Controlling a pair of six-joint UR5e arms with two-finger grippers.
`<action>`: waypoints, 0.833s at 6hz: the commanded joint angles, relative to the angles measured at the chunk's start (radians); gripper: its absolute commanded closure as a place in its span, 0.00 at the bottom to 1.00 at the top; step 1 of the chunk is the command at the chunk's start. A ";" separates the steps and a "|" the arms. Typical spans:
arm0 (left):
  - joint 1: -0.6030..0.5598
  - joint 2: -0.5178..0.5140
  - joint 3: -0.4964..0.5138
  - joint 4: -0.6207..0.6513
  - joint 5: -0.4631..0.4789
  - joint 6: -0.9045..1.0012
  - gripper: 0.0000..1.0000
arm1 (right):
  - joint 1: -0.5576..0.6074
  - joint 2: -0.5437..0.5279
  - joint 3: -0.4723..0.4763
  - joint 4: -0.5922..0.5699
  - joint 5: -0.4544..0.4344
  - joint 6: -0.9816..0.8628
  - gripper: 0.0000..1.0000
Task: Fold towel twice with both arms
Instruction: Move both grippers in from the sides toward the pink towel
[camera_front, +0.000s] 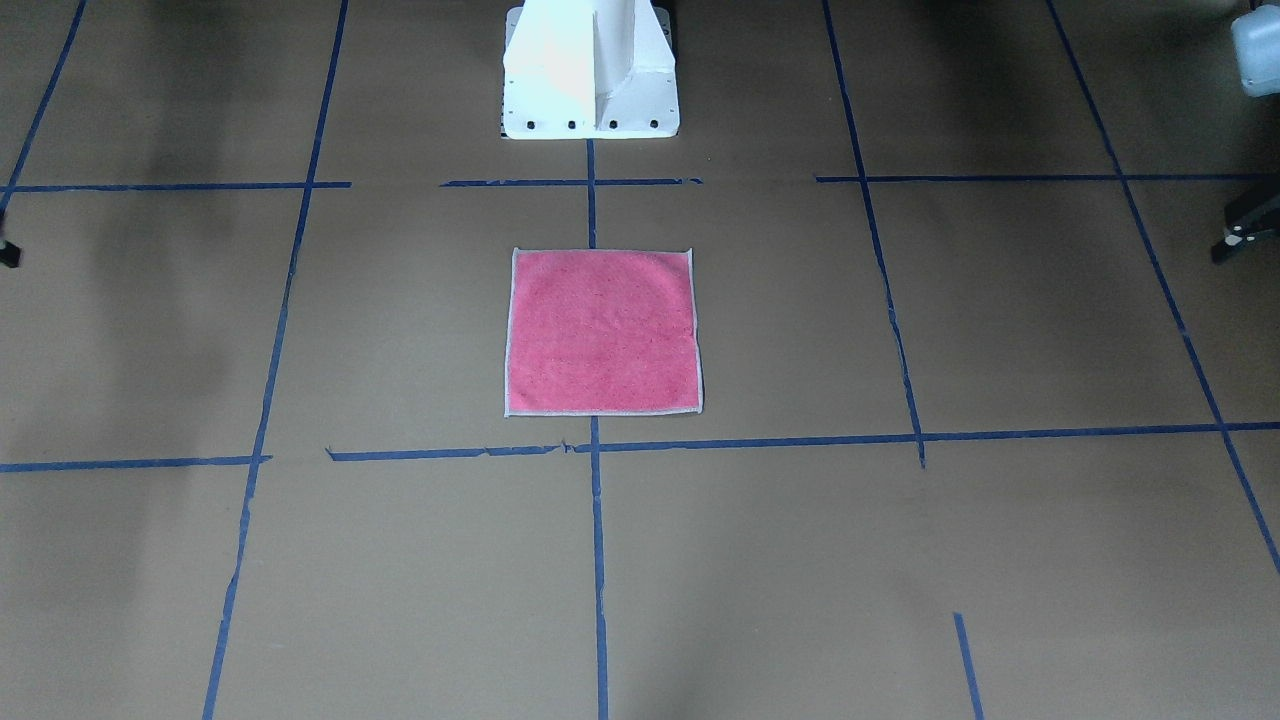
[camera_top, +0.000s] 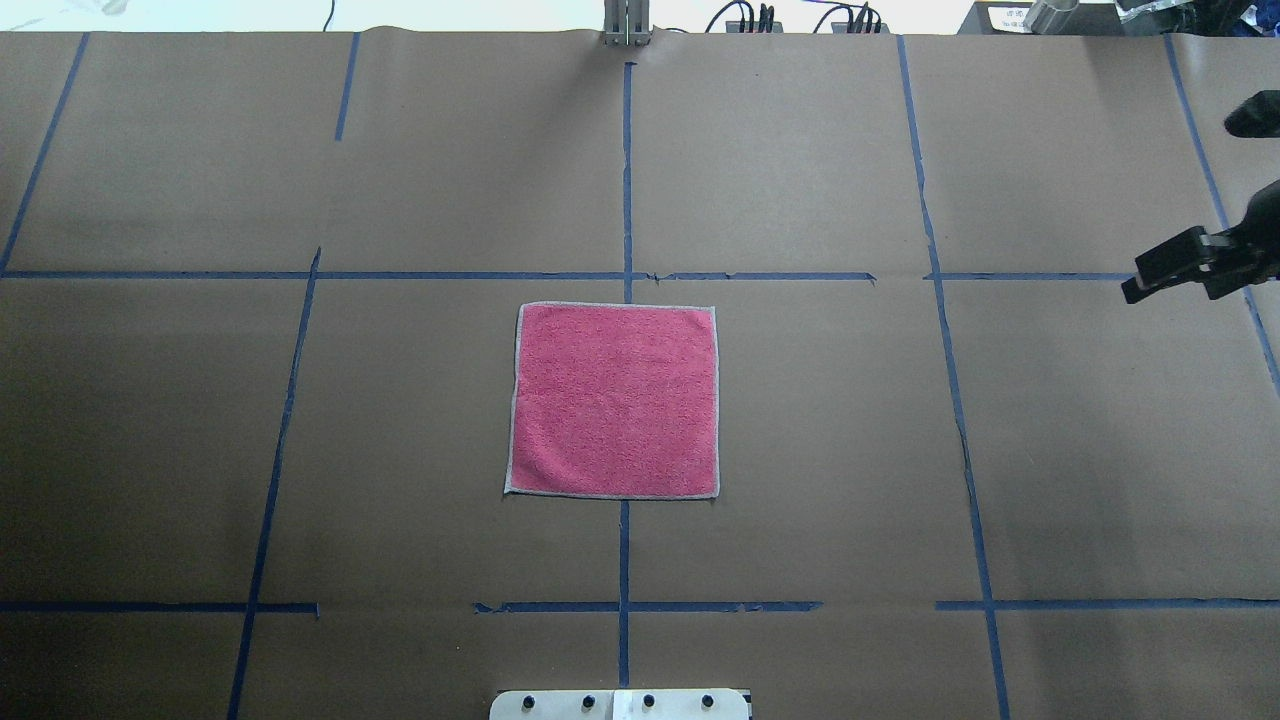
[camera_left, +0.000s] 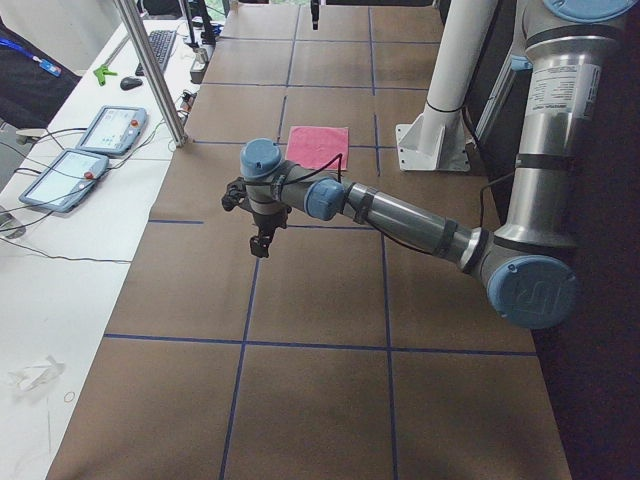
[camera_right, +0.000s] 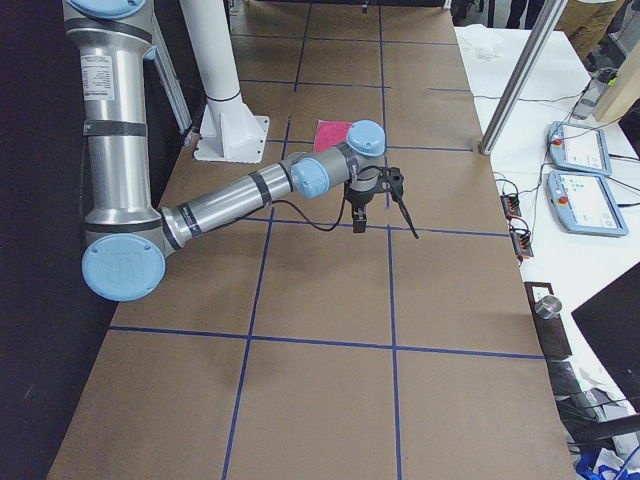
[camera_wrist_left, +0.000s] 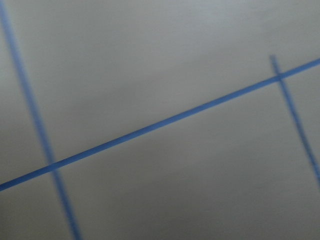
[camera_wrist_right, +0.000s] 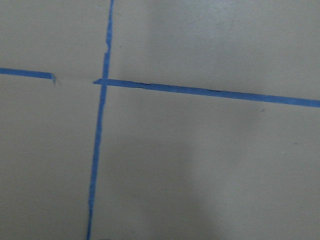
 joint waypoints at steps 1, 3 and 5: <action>0.188 -0.113 -0.049 0.000 0.008 -0.366 0.00 | -0.182 0.039 0.008 0.153 -0.117 0.306 0.00; 0.421 -0.222 -0.082 0.000 0.173 -0.724 0.00 | -0.365 0.136 0.028 0.151 -0.253 0.562 0.00; 0.602 -0.289 -0.093 -0.001 0.307 -0.957 0.00 | -0.524 0.210 0.028 0.138 -0.381 0.736 0.00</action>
